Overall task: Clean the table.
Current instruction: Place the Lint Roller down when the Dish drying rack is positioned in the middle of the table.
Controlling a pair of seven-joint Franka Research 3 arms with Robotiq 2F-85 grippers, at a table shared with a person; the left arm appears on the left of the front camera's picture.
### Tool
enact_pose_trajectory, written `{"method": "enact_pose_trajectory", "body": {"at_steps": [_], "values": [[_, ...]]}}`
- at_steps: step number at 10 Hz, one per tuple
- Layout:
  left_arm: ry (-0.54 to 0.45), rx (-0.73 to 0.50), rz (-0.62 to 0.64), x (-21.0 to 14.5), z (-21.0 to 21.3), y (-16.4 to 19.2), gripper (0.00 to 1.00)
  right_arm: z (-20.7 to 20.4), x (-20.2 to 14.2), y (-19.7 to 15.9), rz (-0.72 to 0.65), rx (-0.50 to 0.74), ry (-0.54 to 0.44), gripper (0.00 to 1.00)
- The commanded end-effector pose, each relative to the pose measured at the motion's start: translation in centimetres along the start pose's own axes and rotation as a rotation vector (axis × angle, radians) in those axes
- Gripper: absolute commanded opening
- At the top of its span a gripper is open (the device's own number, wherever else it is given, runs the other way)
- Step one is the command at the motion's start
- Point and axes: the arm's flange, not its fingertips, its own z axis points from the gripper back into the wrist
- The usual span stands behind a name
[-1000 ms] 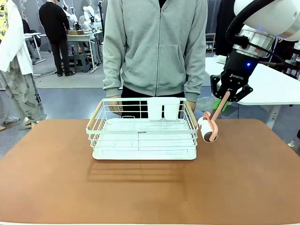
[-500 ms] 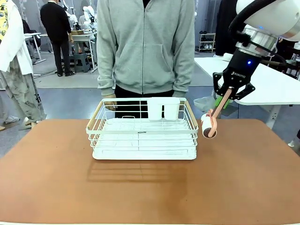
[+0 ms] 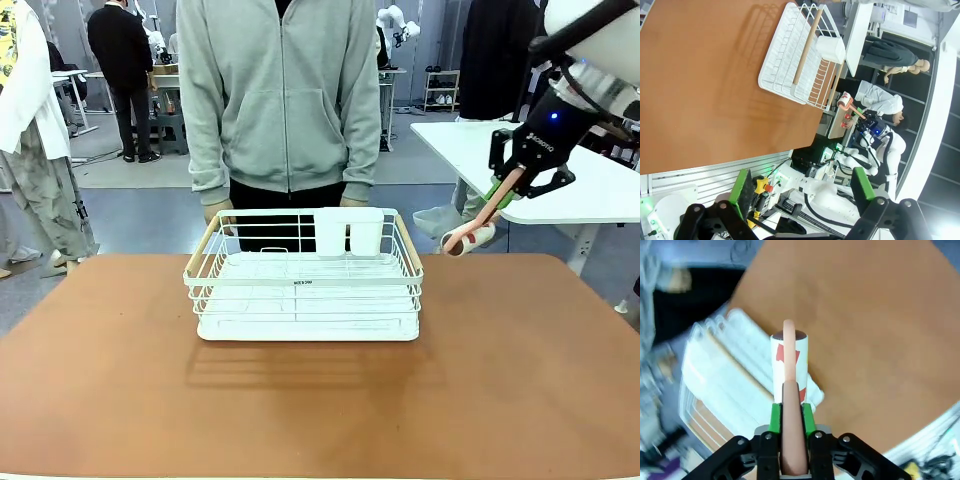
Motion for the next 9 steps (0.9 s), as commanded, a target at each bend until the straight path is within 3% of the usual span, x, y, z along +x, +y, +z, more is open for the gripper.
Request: {"method": "enact_pose_trajectory", "body": {"at_steps": [1, 5, 6, 9], "values": [[0.001, -0.007, -0.013, -0.2, 0.3, 0.0, 1.0, -3.0, 0.9, -1.6, -0.283, 0.059, -0.216, 0.21], [0.001, -0.007, -0.013, -0.2, 0.3, 0.0, 1.0, -6.1, 3.3, -5.3, -0.493, 0.123, -0.272, 0.21], [0.001, -0.007, -0.013, -0.2, 0.3, 0.0, 1.0, -7.5, 3.8, -6.1, -0.52, 0.139, -0.314, 0.21], [0.001, -0.007, -0.013, -0.2, 0.3, 0.0, 1.0, -10.6, 4.0, -8.0, -0.55, 0.131, -0.301, 0.21]]}}
